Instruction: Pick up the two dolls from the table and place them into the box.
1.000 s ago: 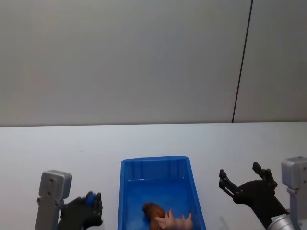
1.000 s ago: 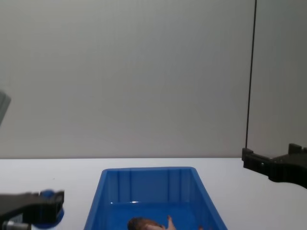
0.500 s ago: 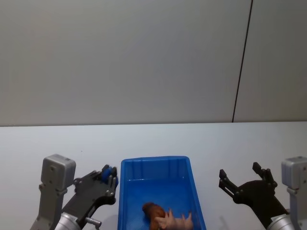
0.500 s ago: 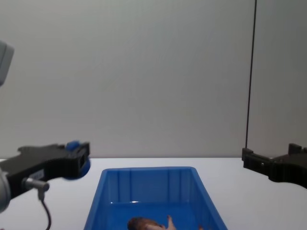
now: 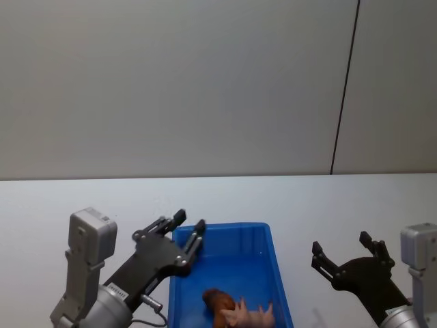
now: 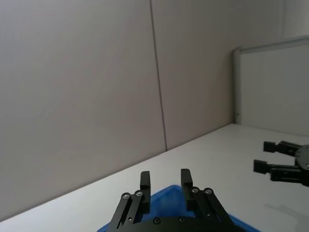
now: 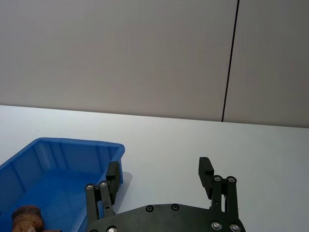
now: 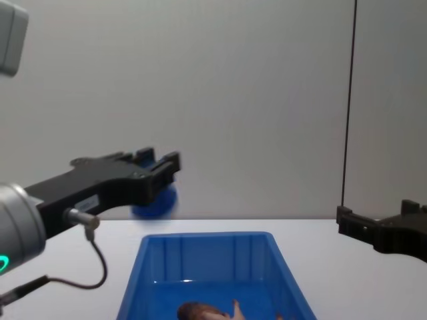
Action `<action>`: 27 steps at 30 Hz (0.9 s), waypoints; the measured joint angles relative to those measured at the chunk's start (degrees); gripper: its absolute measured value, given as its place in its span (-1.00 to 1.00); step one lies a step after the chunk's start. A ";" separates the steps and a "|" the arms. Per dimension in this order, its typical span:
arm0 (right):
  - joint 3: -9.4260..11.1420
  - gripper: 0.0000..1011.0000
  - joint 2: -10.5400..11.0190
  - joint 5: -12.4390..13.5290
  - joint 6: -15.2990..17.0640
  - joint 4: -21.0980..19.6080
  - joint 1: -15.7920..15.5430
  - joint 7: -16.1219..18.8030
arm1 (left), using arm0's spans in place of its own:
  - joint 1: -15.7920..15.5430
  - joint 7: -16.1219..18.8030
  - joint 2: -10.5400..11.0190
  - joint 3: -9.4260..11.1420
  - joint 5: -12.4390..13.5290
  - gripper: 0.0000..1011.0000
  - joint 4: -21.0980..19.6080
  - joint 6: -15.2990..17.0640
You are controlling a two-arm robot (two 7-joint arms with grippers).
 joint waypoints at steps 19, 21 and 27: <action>0.00 0.98 0.00 0.00 0.00 0.00 0.00 0.00 | -5.03 -14.61 -2.91 0.74 -1.55 0.86 4.46 -4.75; 0.00 0.98 0.00 0.00 0.00 0.00 0.00 0.00 | -5.23 -15.17 -3.02 0.77 -1.60 0.96 4.64 -4.92; 0.00 0.98 0.00 0.00 0.00 0.00 0.00 0.00 | -5.81 -16.70 -3.39 0.89 -1.79 0.98 5.14 -5.43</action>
